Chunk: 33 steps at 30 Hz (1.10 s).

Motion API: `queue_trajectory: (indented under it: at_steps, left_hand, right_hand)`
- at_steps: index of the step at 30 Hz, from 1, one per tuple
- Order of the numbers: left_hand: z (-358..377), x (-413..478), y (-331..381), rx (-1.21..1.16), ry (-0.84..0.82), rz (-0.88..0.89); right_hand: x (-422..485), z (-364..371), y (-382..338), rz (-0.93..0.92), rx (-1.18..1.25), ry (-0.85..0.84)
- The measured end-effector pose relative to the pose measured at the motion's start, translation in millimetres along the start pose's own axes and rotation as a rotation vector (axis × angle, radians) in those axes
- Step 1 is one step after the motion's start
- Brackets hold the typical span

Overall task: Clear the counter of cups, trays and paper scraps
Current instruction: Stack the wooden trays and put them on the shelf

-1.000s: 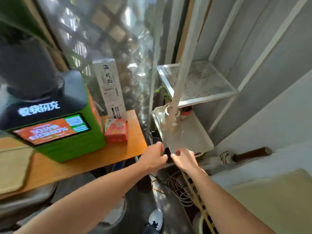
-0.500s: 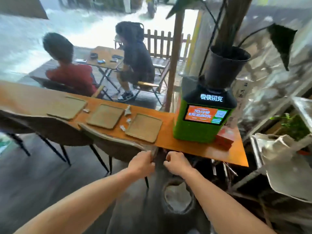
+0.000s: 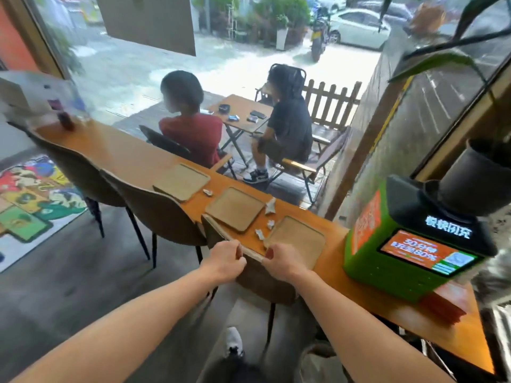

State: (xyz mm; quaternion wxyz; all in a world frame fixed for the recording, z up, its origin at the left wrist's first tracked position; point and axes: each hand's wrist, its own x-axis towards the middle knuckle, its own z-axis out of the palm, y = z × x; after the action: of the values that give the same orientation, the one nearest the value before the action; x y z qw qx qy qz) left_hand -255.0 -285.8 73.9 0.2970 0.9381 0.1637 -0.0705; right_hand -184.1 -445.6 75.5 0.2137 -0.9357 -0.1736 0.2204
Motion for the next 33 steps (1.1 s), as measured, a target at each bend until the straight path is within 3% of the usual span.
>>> queue_trajectory:
  at_steps: [6,12,17,25,33]
  left_hand:
    - [-35.9,78.6,-23.8,-0.004,0.033,0.02]
    - [-60.9,171.6,-51.8,0.002,-0.082,-0.013]
    - [-78.3,239.1,-80.5,0.018,-0.071,-0.049]
    - [-70.6,306.5,-117.4,0.06,-0.224,-0.084]
    - [-69.0,358.5,-133.8,0.128,-0.391,0.017]
  right_hand:
    - [81.4,0.3,-23.8,0.006,0.018,-0.009]
    - [189.9,-8.2,-46.0,0.053,0.036,-0.084]
    - [263.9,-9.4,-58.8,0.07,0.047,-0.113]
    - [312.9,7.1,-54.9,0.193,0.084,-0.171]
    - [334.9,4.8,-48.8,0.374,0.171,-0.133]
